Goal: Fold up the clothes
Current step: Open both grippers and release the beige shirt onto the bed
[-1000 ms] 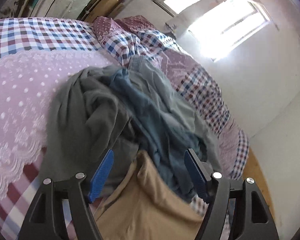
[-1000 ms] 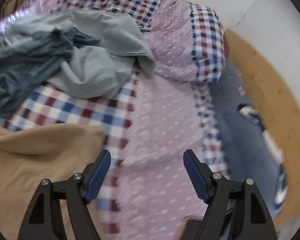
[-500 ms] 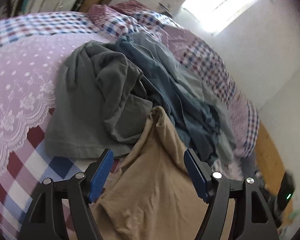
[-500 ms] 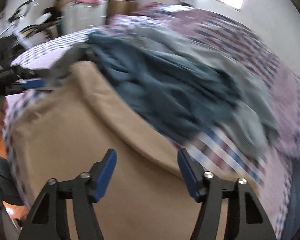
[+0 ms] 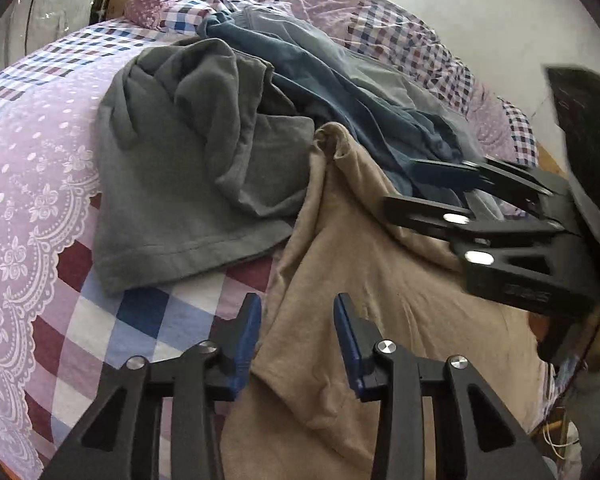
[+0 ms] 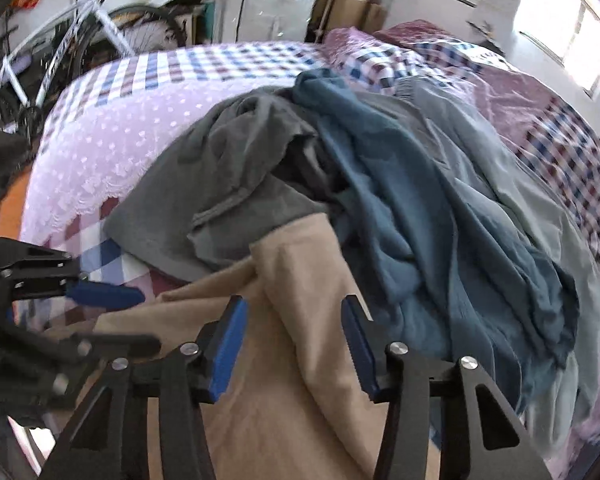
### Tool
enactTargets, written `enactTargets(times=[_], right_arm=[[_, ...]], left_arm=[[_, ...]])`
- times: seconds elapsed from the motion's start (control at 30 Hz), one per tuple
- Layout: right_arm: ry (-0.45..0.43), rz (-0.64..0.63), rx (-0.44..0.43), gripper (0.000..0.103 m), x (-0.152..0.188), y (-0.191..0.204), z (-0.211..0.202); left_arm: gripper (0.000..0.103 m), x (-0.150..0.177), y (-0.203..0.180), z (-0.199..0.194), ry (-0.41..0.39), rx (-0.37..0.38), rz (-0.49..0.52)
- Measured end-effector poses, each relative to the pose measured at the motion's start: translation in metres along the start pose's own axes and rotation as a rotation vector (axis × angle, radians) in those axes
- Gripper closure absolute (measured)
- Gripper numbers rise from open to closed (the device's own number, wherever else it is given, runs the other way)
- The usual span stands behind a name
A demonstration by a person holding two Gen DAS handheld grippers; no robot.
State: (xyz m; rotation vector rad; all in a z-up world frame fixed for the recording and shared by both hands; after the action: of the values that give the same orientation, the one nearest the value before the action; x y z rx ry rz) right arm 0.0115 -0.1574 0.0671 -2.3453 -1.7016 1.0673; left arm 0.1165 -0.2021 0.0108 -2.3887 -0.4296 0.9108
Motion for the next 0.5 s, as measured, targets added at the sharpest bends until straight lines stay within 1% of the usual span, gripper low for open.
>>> enactTargets(times=[0.03,0.07,0.13,0.2,0.23,0.3,0.33,0.4,0.43,0.47,0.5], right_arm=[[0.012,-0.016,0.005,0.063,-0.003,0.003,0.006],[0.026,-0.035,0.021,0.078,-0.005,0.005,0.011],[0.034,-0.061,0.062,0.100,-0.010,0.001,0.016],[-0.001,-0.073,0.149,0.100,-0.019,-0.014,0.014],[-0.007,-0.059,0.189,0.100,-0.026,-0.024,0.014],[0.003,-0.012,0.238,0.099,-0.039,-0.041,0.022],[0.009,0.012,0.260,0.097,-0.046,-0.049,0.026],[-0.018,0.069,0.342,0.095,-0.054,-0.059,0.023],[-0.035,0.098,0.386,0.092,-0.058,-0.064,0.021],[-0.064,0.133,0.418,0.078,-0.060,-0.068,0.015],[-0.087,0.157,0.421,0.067,-0.059,-0.070,0.008]], left_arm=[[0.064,0.001,0.001,0.001,0.007,-0.002,-0.002],[0.070,0.001,0.002,0.002,0.014,-0.008,-0.004],[0.080,0.001,0.004,0.005,0.023,-0.023,-0.010],[0.082,0.001,0.008,0.005,0.031,-0.027,-0.032],[0.083,0.000,0.010,0.006,0.035,-0.028,-0.037],[0.085,-0.001,0.011,0.008,0.045,-0.035,-0.038],[0.086,-0.002,0.010,0.008,0.051,-0.043,-0.029],[0.086,-0.003,0.010,0.009,0.056,-0.046,-0.023],[0.086,-0.004,0.010,0.009,0.058,-0.046,-0.024],[0.086,-0.004,0.011,0.009,0.059,-0.044,-0.031],[0.086,-0.005,0.012,0.008,0.059,-0.041,-0.038]])
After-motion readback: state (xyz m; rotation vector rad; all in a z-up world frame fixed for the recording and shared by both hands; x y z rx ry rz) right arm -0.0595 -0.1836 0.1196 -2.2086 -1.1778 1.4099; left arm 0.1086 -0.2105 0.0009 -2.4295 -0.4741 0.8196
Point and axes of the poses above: each gripper's, at about its wrist camera, not at the fingertips, and z roughly the way its jaws point, y to its left, x to its underside, the point moved 2 cm from there along z, roughly the way its jaws point, and after that the axes turned 14 degrees about x, right-handed, at the moved point
